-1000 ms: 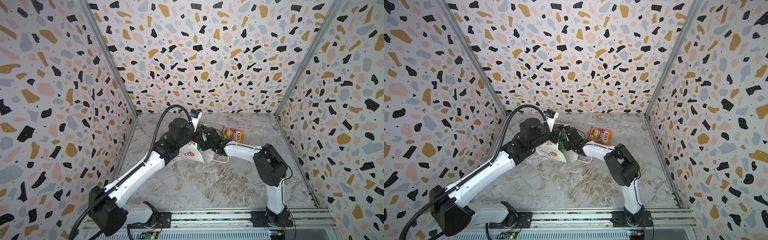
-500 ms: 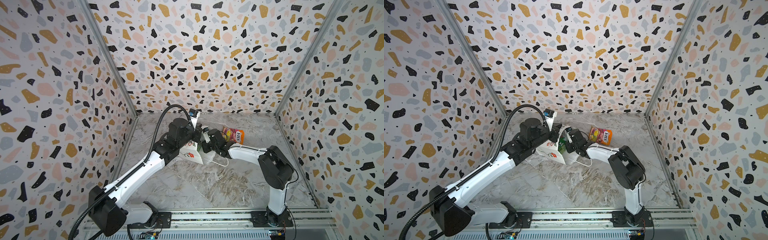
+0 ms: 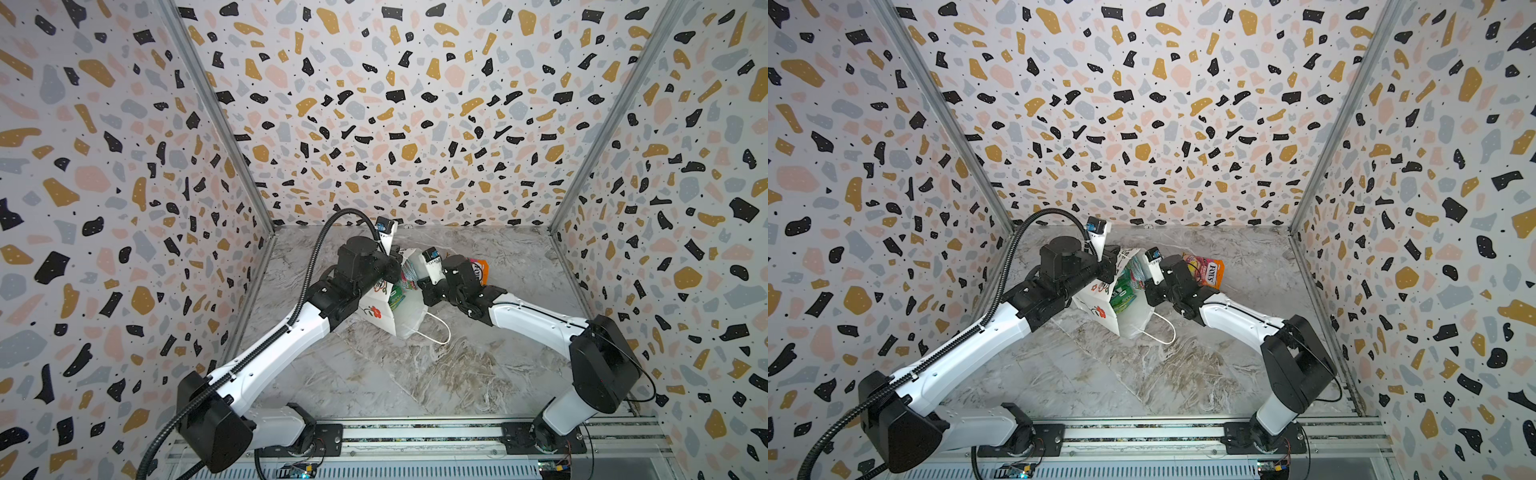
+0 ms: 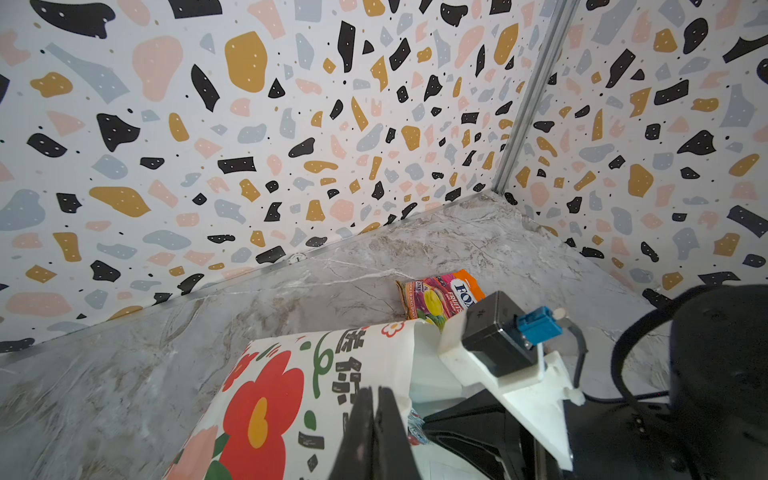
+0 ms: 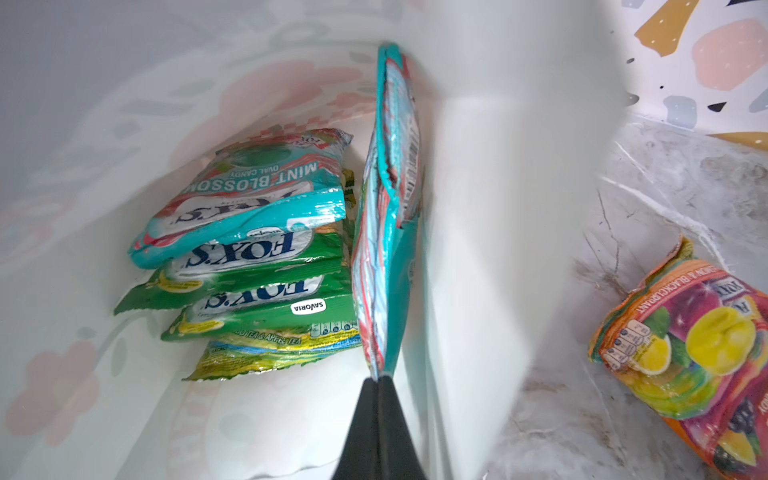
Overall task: Take the snacks out of the paper bag
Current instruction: 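Position the right gripper fingers around the teal Mint Blossom packet edge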
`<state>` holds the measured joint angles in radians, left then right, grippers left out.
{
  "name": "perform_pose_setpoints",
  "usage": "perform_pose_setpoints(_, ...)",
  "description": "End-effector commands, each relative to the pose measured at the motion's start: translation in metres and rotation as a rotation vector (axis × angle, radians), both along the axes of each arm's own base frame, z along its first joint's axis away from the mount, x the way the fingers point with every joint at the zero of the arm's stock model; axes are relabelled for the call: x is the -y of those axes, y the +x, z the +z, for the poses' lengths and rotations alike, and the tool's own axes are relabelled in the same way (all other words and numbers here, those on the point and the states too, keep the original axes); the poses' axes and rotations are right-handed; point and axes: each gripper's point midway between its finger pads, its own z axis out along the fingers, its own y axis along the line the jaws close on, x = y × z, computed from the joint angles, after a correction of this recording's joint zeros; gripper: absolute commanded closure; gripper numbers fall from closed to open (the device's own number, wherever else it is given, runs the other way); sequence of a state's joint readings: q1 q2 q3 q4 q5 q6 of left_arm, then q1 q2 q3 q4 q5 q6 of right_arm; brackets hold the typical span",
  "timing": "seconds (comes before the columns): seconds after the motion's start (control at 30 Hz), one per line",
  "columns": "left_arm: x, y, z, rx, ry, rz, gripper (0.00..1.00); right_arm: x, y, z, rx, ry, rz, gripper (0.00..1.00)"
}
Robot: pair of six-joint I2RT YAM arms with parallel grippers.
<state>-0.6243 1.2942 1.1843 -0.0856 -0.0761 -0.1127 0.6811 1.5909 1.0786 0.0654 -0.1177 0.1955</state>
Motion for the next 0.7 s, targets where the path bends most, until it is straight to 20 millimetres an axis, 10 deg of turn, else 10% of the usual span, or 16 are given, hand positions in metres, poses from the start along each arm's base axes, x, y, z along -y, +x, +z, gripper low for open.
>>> perform_pose_setpoints(0.0,0.004,0.003,0.013,0.039,-0.025,-0.005,1.00,0.004,-0.012,0.020,0.010,0.026,0.047,1.00)
perform_pose_setpoints(0.43,0.027,-0.009,0.014,0.022,-0.060,-0.146,1.00,0.002,-0.022,-0.011,-0.085,-0.006,0.106,1.00)
perform_pose_setpoints(0.67,0.036,-0.017,0.020,0.025,-0.100,-0.214,1.00,-0.002,-0.018,-0.021,-0.091,0.014,0.085,0.84)
